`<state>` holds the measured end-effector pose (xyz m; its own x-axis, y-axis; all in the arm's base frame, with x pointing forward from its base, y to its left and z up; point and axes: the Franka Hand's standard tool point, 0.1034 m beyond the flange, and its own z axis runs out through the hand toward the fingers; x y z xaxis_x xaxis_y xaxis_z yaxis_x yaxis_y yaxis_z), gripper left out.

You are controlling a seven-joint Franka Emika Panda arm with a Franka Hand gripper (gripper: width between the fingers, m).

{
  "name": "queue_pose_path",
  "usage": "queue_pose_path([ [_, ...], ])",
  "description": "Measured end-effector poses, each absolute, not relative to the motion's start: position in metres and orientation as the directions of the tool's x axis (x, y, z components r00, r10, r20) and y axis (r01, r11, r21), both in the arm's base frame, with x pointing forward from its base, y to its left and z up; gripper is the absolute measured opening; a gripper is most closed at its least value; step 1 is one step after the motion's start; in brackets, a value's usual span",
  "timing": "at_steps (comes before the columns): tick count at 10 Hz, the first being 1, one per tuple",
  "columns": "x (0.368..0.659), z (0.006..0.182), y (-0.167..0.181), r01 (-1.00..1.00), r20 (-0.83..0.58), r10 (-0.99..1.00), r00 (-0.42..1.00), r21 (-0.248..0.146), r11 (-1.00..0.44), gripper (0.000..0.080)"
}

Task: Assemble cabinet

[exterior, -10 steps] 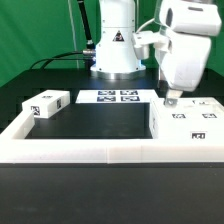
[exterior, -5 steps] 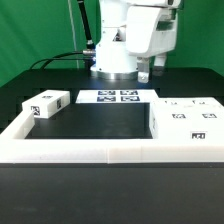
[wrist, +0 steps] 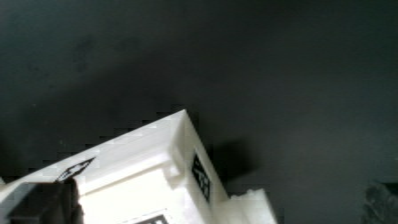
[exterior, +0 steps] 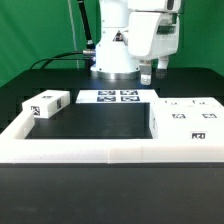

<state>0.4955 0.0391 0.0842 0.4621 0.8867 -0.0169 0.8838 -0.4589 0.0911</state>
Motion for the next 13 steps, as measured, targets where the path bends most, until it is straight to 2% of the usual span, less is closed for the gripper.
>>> queue_pose_path([
  [2, 0.493, 0.082, 0.039, 0.774, 0.032, 0.779, 0.626, 0.101, -0.625, 0.0797],
  [3, 0.487, 0.078, 0.040, 0.656, 0.054, 0.661, 0.749, 0.086, -0.750, 0.0797],
  [5, 0.486, 0.075, 0.042, 0.475, 0.078, 0.478, 0.875, 0.054, -0.878, 0.0797],
  [9, 0.485, 0.075, 0.048, 0.279, 0.091, 0.279, 0.956, 0.012, -0.960, 0.0797],
  [10, 0.485, 0.074, 0.050, 0.180, 0.091, 0.179, 0.980, -0.005, -0.984, 0.0797],
  [11, 0.485, 0.067, 0.060, 0.106, 0.105, 0.104, 0.989, -0.012, -0.994, 0.0797],
  [13, 0.481, 0.050, 0.074, 0.088, 0.115, 0.086, 0.990, -0.013, -0.996, 0.0797],
])
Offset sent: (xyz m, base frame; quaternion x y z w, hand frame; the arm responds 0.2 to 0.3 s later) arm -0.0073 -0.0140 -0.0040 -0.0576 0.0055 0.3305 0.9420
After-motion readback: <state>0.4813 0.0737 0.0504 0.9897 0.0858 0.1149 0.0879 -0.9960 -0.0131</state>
